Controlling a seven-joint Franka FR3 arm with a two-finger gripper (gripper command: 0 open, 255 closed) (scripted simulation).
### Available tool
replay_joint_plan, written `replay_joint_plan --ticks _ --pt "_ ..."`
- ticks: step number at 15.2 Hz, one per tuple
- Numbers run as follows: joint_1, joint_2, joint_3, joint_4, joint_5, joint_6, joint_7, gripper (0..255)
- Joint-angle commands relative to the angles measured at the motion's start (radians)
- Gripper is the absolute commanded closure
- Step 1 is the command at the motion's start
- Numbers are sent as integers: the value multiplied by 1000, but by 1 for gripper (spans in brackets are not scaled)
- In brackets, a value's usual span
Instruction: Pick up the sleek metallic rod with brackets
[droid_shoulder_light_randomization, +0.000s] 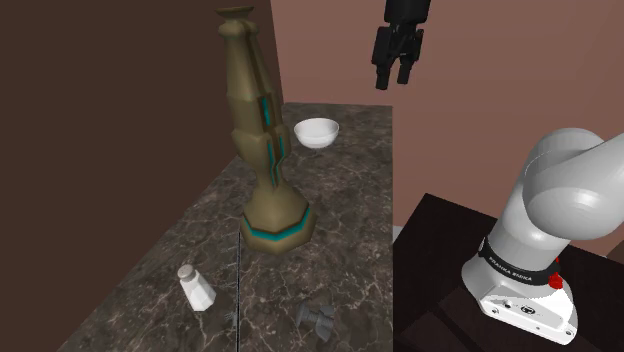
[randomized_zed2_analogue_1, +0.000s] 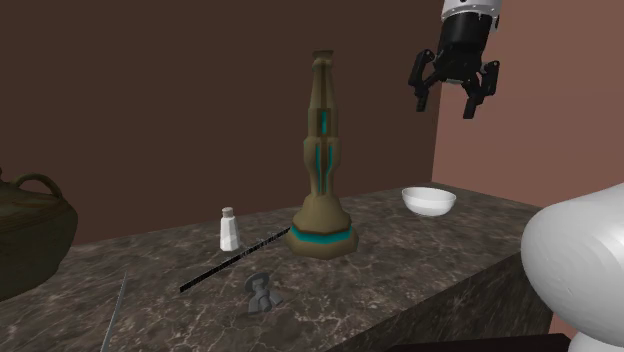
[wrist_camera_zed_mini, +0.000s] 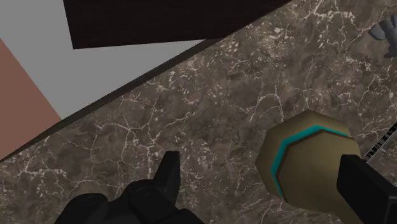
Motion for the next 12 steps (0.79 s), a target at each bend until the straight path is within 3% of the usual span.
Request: replay_joint_plan --ticks 1,12 --pt "0 0 0 0 0 0 0 0" --pt "32 38 297 -129 129 190 386 0"
